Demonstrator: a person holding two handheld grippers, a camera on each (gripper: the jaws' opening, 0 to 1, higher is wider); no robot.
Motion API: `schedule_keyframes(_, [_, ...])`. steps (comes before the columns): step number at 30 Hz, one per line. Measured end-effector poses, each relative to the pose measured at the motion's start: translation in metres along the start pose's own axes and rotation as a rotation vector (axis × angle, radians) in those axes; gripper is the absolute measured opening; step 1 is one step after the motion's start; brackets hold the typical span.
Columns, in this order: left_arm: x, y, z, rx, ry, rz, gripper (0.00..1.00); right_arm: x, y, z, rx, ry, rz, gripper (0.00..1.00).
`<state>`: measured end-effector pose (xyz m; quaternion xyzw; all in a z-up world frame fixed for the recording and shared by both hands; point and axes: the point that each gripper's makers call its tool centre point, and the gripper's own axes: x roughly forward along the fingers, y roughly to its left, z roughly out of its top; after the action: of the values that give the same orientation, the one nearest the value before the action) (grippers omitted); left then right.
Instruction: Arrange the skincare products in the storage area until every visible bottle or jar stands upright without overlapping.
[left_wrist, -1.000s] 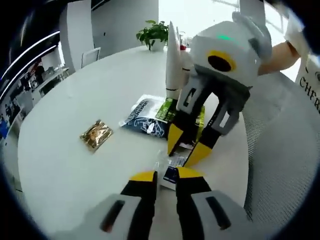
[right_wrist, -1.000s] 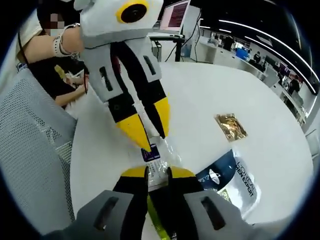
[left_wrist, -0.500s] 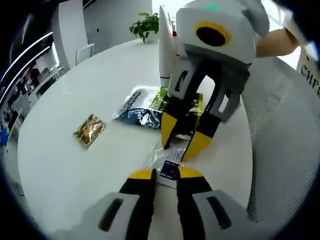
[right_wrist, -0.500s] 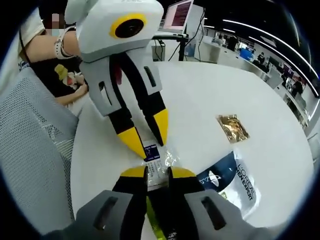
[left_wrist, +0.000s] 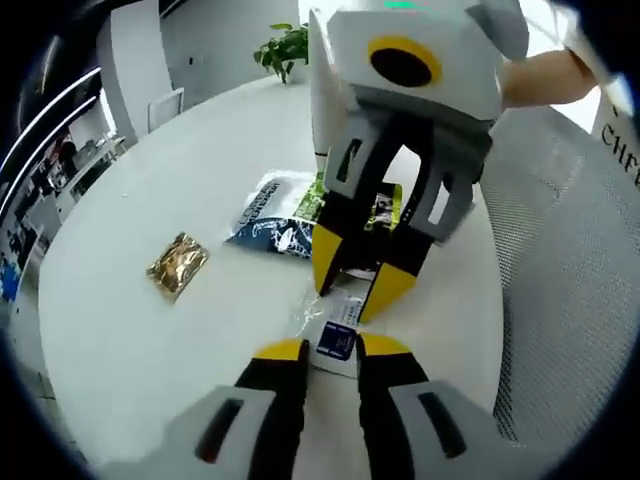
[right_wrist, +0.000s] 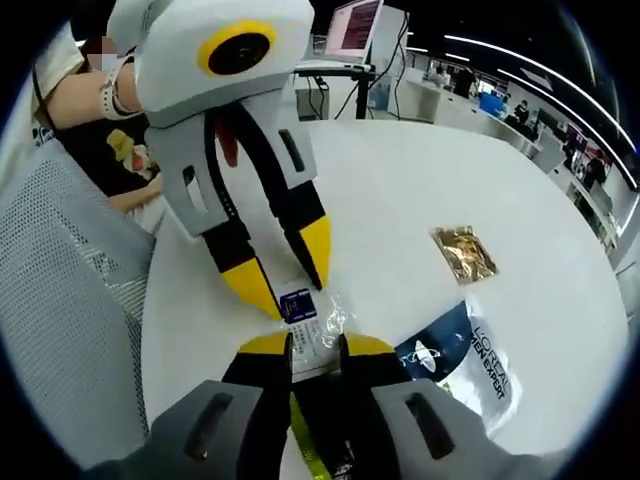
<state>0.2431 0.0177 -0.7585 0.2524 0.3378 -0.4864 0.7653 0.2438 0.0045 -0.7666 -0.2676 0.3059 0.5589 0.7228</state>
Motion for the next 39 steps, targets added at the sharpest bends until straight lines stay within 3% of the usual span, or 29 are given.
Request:
schedule_keyframes(6, [-0.013,0.008,0.013,-0.063,-0.065,0.018,0.18,-0.004,0.002,-0.001,-0.024,0.007,-0.009,0.19])
schedule_keyframes(10, [-0.017,0.018,0.014,-0.086,-0.076,0.046,0.18,-0.011,0.001,0.001,-0.011,-0.011,-0.026,0.20])
schedule_keyframes(21, [-0.014,0.043,0.018,-0.080,-0.047,0.088,0.20,-0.030,-0.008,0.013,0.115,-0.099,-0.083,0.22])
schedule_keyframes(26, [-0.008,0.056,0.023,-0.130,-0.063,0.090,0.21,-0.034,-0.007,0.011,0.160,-0.110,-0.102,0.23])
schedule_keyframes(29, [-0.005,0.063,0.023,-0.119,-0.045,0.109,0.22,-0.035,-0.005,0.010,0.164,-0.110,-0.102,0.23])
schedule_keyframes(39, [0.006,0.105,0.026,-0.189,-0.010,0.188,0.29,-0.041,0.000,0.009,0.179,-0.116,-0.107,0.23])
